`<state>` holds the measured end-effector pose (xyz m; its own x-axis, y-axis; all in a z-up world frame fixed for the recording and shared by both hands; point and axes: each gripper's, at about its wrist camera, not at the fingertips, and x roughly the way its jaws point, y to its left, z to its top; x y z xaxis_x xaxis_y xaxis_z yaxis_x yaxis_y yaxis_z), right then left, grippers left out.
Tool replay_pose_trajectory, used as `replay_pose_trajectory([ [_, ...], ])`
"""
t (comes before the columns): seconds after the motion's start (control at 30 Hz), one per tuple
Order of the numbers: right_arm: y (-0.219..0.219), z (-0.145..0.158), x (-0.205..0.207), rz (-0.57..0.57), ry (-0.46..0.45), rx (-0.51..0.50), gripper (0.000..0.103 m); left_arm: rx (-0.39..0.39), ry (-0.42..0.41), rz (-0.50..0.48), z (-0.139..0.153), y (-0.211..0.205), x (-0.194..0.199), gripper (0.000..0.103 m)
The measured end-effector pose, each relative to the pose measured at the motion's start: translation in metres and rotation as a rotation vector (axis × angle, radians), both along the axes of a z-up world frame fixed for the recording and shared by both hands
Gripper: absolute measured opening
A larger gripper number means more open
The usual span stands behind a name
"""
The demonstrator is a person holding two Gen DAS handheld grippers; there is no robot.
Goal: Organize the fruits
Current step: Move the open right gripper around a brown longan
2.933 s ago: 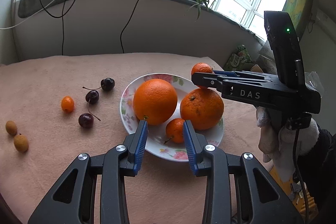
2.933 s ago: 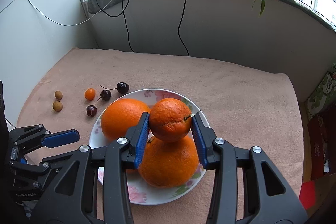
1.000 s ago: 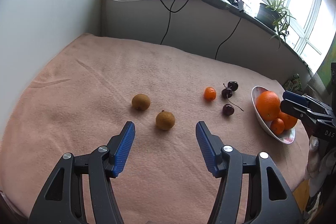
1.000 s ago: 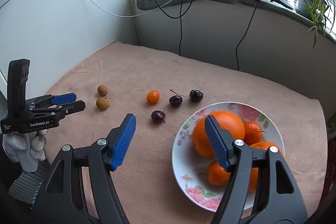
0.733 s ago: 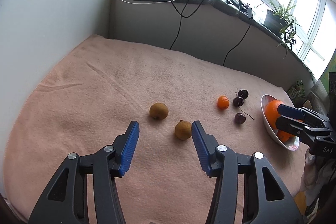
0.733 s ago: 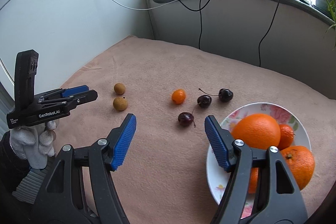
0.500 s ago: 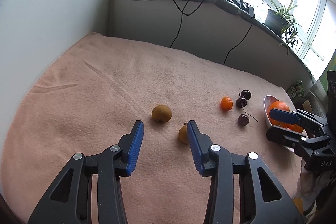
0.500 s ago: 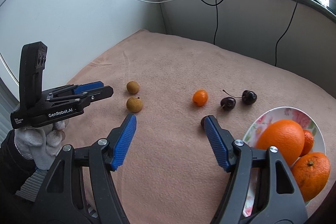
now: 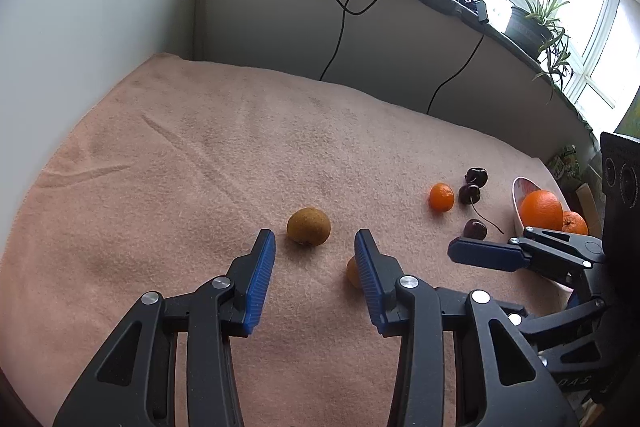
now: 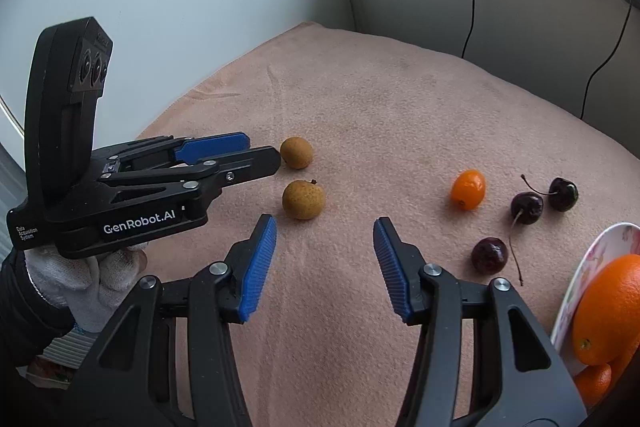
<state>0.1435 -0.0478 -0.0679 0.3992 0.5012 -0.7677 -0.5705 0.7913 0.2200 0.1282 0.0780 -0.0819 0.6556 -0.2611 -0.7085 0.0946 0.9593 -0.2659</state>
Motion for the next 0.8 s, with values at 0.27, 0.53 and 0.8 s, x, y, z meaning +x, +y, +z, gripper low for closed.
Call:
replay_pose_trajectory([
  [0.27,0.017,-0.013,0.008,0.032,0.031,0.0,0.043,-0.007,0.01,-0.011,-0.005,0.001,0.009,0.034],
  [0.53,0.028,-0.02,0.015,0.037,0.038,-0.01,0.038,-0.008,0.022,-0.016,-0.01,0.001,0.015,0.033],
  [0.8,0.035,-0.022,0.019,0.04,0.037,-0.02,0.037,-0.015,0.035,-0.012,-0.015,0.001,0.021,0.029],
])
